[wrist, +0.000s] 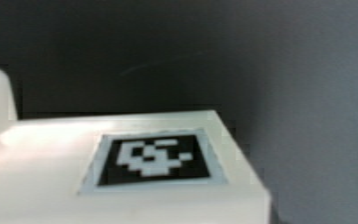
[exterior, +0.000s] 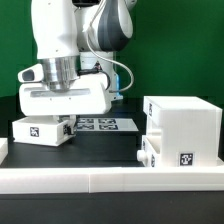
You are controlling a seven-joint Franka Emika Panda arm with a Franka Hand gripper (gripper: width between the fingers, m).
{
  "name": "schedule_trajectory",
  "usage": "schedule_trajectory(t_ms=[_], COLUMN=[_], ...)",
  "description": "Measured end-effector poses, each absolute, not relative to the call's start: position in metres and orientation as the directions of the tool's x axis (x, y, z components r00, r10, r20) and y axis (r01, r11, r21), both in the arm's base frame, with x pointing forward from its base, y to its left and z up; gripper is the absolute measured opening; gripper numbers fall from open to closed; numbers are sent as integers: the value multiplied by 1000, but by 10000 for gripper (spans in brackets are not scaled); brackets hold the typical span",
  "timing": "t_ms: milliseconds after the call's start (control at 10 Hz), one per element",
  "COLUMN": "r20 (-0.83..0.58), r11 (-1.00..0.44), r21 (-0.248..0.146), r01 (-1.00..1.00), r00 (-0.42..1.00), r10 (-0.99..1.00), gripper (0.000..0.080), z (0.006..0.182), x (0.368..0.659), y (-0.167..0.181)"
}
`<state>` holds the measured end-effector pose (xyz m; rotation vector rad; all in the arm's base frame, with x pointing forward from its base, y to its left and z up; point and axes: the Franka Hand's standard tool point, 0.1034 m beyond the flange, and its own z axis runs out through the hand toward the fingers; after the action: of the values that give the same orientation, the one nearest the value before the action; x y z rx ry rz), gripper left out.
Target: Assemble drawer
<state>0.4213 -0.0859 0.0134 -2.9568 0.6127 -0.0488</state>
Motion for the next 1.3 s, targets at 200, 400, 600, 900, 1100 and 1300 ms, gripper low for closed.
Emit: schedule_trajectory(t_ms=[200,400,600,900,1100,1300], r20=[-2,13,-18,-12,16,70], r11=[-926,-951,-966,-978,-984,-932], r21=[-142,-161,-183,-181,-173,-137], r01=[-351,-265,-184,-101,31,337], r00=[935,963,983,995,999,941], r10=[-354,-271,-183,-100,29,330], gripper=[44,44,44,44,44,44], z=[27,39,48,52,50,48], x=[441,465,486,495,495,498], y=[-68,-57,-47,-41,-42,-46])
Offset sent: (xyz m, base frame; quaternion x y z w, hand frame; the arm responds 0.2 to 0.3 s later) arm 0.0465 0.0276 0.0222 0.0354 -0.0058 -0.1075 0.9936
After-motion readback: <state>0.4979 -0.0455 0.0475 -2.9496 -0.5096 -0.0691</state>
